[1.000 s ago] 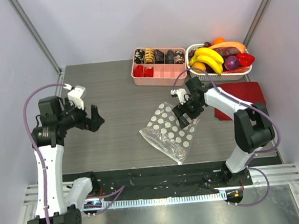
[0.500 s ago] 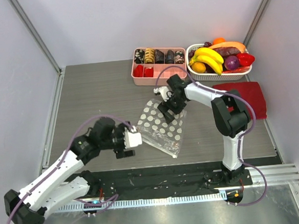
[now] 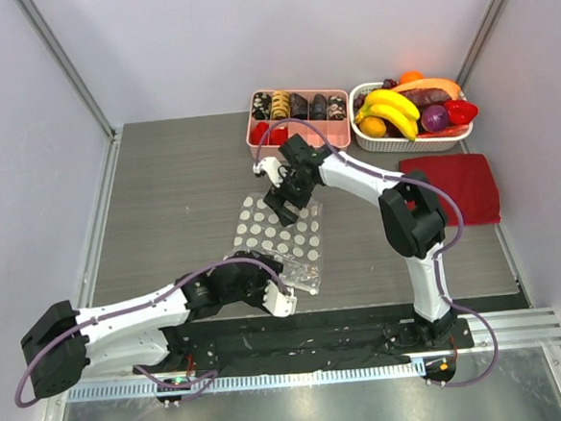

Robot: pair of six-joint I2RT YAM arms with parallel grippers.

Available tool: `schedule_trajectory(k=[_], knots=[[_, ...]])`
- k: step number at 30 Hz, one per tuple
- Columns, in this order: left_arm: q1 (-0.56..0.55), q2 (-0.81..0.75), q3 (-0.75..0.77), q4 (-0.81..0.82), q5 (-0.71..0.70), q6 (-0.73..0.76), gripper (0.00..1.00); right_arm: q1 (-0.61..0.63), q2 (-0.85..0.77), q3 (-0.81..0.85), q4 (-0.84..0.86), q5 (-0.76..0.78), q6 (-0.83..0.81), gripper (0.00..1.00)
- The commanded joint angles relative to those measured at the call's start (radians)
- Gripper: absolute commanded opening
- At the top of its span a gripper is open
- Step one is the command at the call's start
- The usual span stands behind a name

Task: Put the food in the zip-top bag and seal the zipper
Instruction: Pick up the zipper food storage bag at the center of the board.

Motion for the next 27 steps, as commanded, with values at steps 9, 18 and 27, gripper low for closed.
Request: schedule_trajectory(k=[9, 18, 27], knots=[[-0.027, 0.217, 0.177, -0.042, -0.190, -0.174, 0.00, -0.058, -0.180, 0.056, 0.017, -0.056, 0.176, 0.91], [0.163, 0.436, 0.703, -0.553, -0.123, -0.821, 0.00, -0.461, -0.366, 0.073, 0.074, -0.340, 0.498, 0.95], [0.455, 0.349, 0.984, -0.737, -0.128, -1.271, 0.00, -0.603, -0.547, 0.014, 0.071, -0.417, 0.521, 0.96]])
